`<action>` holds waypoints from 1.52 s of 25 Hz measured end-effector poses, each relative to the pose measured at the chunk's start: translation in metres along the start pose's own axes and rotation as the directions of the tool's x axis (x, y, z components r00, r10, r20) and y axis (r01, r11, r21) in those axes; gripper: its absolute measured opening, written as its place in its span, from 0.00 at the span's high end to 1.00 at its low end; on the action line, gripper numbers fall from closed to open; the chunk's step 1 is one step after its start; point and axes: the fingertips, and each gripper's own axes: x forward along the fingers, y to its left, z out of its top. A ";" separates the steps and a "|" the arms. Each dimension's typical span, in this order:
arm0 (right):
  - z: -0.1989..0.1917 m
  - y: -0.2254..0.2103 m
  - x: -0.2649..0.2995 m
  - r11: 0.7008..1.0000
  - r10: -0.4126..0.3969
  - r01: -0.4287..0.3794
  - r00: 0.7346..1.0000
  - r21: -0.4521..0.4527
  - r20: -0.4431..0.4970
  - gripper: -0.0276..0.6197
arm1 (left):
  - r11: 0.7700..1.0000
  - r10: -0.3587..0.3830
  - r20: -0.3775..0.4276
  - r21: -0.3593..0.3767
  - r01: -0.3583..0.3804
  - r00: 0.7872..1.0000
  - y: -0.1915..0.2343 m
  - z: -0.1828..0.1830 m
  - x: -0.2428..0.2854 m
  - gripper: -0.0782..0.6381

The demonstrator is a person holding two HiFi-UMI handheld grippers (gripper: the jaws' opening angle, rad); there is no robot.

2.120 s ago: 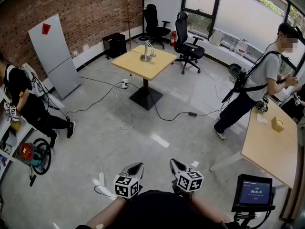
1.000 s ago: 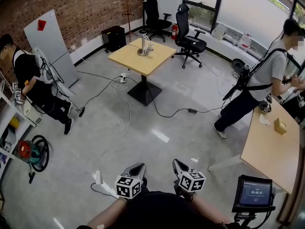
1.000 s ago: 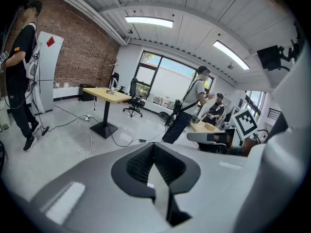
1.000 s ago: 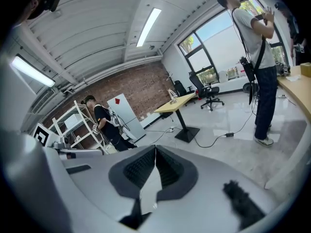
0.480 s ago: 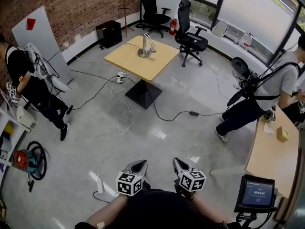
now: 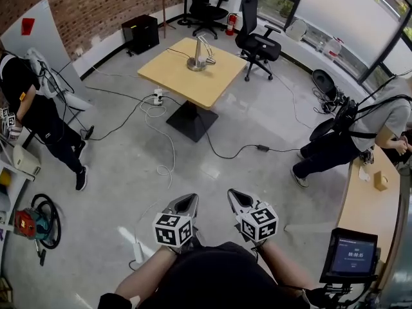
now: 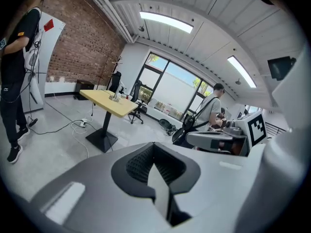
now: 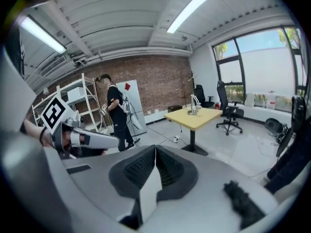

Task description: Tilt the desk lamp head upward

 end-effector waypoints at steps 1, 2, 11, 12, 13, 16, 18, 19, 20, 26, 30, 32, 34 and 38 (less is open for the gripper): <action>0.020 0.000 0.007 1.000 -0.002 0.002 0.999 0.009 0.032 0.95 | 1.000 -0.013 0.030 0.004 0.013 0.999 0.001 0.018 0.006 0.88; 0.039 -0.001 0.014 0.999 -0.005 0.003 0.998 0.033 0.069 0.95 | 1.000 -0.028 0.059 0.011 0.027 0.998 0.001 0.037 0.011 0.88; 0.091 0.007 0.023 0.984 -0.077 0.035 0.967 0.172 0.244 0.95 | 0.987 -0.155 0.208 0.002 0.159 0.966 -0.034 0.100 0.025 0.88; 0.091 0.005 0.030 0.984 -0.081 0.040 0.967 0.172 0.241 0.95 | 0.986 -0.165 0.213 0.015 0.165 0.963 -0.033 0.102 0.025 0.88; 0.091 0.002 0.038 0.984 -0.082 0.040 0.968 0.176 0.239 0.95 | 0.986 -0.167 0.217 0.034 0.163 0.962 -0.031 0.104 0.027 0.88; 0.089 0.001 0.056 0.984 -0.056 0.015 0.972 0.176 0.230 0.95 | 0.991 -0.128 0.224 0.054 0.118 0.966 -0.014 0.109 0.032 0.88; 0.090 0.001 0.068 0.985 -0.027 -0.012 0.974 0.171 0.224 0.95 | 0.996 -0.087 0.233 0.028 0.082 0.969 0.001 0.115 0.035 0.88; 0.092 -0.002 0.074 0.985 -0.016 -0.023 0.975 0.171 0.222 0.95 | 0.998 -0.068 0.240 0.016 0.066 0.968 0.008 0.119 0.038 0.88; 0.095 -0.007 0.080 0.985 -0.007 -0.031 0.975 0.172 0.220 0.95 | 0.999 -0.053 0.245 0.006 0.053 0.968 0.014 0.123 0.042 0.88; 0.117 -0.030 0.106 0.987 0.031 -0.068 0.971 0.148 0.239 0.95 | 0.999 -0.024 0.214 -0.028 0.031 0.977 0.029 0.138 0.078 0.88; 0.127 -0.060 0.125 0.984 0.044 -0.083 0.971 0.157 0.236 0.95 | 0.999 -0.015 0.189 -0.036 0.022 0.982 0.034 0.150 0.114 0.88; 0.131 -0.078 0.132 0.982 0.054 -0.093 0.973 0.166 0.226 0.95 | 0.999 -0.006 0.184 -0.039 0.014 0.983 0.033 0.159 0.134 0.88; 0.137 -0.097 0.138 0.980 0.068 -0.107 0.973 0.170 0.222 0.95 | 0.999 0.003 0.183 -0.038 0.005 0.983 0.031 0.170 0.154 0.88; 0.150 -0.136 0.148 0.976 0.087 -0.128 0.970 0.174 0.226 0.95 | 0.999 0.018 0.178 -0.033 -0.012 0.984 0.026 0.189 0.192 0.88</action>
